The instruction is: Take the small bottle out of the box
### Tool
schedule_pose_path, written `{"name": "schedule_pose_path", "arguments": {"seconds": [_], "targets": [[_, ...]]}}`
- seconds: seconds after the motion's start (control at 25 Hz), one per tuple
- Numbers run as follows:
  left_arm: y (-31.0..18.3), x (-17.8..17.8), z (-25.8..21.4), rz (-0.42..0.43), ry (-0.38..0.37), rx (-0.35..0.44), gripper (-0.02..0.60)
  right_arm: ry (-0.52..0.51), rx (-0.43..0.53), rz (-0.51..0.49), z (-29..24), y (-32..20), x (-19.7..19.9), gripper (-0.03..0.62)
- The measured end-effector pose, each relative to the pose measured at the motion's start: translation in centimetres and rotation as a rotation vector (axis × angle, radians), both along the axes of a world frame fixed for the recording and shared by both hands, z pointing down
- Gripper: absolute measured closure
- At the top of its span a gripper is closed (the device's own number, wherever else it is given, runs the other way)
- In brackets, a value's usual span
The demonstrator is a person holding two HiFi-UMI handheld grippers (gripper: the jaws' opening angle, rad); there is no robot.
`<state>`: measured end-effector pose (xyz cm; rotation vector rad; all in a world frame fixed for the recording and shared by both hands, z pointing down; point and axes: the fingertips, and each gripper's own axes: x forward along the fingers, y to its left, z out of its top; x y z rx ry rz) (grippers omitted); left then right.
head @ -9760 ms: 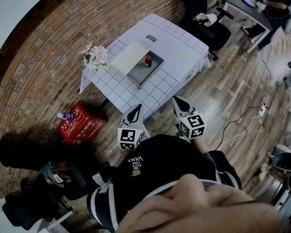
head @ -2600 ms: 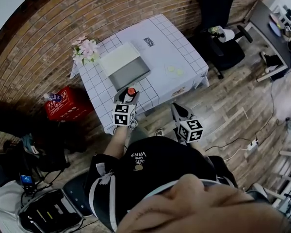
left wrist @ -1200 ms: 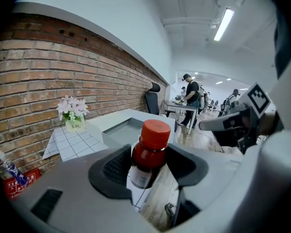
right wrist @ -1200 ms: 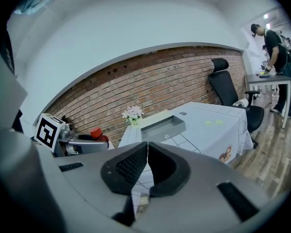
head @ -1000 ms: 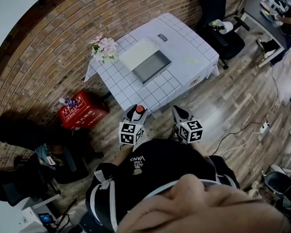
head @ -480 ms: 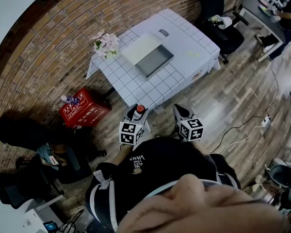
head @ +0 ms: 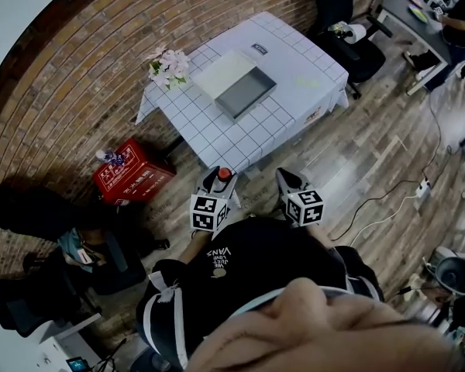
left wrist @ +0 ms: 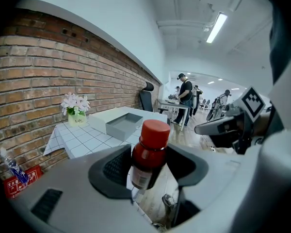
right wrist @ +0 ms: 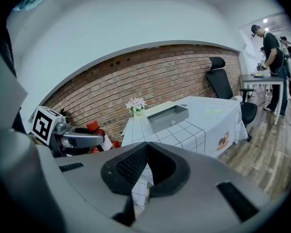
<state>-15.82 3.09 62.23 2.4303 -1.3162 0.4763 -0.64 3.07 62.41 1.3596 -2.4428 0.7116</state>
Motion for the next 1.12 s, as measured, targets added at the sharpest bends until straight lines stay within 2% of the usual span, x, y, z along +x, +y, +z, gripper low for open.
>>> {"name": "schedule_pose_path", "arguments": {"seconds": [0.52,1.12], "targets": [[0.86,0.04,0.38,-0.004,0.019,-0.004,0.351,0.061,0.024,-0.031,-0.09,0.85,-0.45,0.592],[0.16,0.66,0.58,0.0,0.02,-0.011,0.351,0.062,0.022,-0.043,-0.08,0.21,-0.15,0.592]]}}
